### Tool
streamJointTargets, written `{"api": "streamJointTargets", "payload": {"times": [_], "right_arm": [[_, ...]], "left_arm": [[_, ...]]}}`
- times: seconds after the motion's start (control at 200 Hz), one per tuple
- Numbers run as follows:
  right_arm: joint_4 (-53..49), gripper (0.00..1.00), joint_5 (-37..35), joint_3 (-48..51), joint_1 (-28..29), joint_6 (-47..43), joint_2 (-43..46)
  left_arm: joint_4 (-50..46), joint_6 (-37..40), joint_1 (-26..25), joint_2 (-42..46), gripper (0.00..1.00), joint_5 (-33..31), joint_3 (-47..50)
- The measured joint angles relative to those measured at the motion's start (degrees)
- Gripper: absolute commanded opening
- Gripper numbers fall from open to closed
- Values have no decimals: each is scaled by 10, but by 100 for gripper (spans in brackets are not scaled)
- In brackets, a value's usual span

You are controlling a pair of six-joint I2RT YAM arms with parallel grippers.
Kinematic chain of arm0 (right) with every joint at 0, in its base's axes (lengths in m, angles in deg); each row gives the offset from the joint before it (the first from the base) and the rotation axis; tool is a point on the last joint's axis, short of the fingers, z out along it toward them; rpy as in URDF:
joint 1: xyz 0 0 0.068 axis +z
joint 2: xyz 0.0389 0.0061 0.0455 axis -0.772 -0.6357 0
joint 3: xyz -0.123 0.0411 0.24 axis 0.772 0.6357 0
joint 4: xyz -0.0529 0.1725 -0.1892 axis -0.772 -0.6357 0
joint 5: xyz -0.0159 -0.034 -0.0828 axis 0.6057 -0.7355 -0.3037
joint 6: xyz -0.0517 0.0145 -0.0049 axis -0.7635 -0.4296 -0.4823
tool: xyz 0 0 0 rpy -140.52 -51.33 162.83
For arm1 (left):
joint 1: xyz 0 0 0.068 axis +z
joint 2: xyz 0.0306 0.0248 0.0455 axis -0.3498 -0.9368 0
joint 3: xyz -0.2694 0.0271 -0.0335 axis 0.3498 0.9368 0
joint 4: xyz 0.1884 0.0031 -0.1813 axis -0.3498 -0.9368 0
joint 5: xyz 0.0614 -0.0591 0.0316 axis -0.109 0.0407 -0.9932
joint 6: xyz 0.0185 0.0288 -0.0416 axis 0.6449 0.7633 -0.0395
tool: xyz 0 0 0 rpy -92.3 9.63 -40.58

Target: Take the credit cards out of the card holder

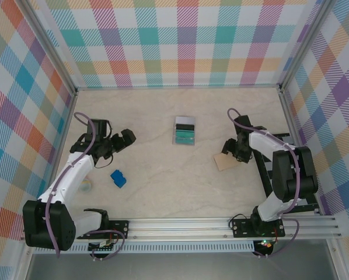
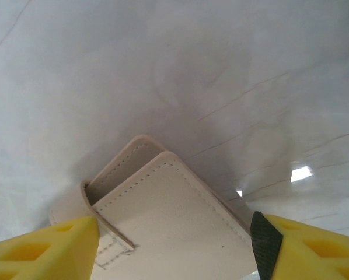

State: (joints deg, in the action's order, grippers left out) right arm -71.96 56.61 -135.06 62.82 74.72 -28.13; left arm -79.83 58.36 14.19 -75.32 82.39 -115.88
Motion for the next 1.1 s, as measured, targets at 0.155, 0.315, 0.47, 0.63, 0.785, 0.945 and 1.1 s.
{"api": "streamJointTargets", "payload": {"times": [0.155, 0.315, 0.47, 0.63, 0.785, 0.945, 1.1], "right_arm": [[2, 67, 4, -17, 79, 12, -19], [3, 67, 13, -60, 175, 21, -59], [10, 67, 49, -92, 238, 19, -89], [3, 70, 70, -115, 245, 12, -92], [-8, 63, 75, -161, 239, -7, -99], [-10, 56, 85, -178, 238, -14, -125], [-17, 53, 94, -177, 238, -13, -146]], "left_arm": [[12, -14, -23, -17, 100, 6, 5], [28, -28, -55, -39, 100, 8, 11], [45, -45, -96, -64, 92, 6, 20], [71, -89, -158, -80, 83, -3, 45], [101, -146, -219, -82, 73, -9, 74], [153, -208, -269, -83, 60, 0, 113], [213, -257, -303, -116, 51, 31, 131]]}}
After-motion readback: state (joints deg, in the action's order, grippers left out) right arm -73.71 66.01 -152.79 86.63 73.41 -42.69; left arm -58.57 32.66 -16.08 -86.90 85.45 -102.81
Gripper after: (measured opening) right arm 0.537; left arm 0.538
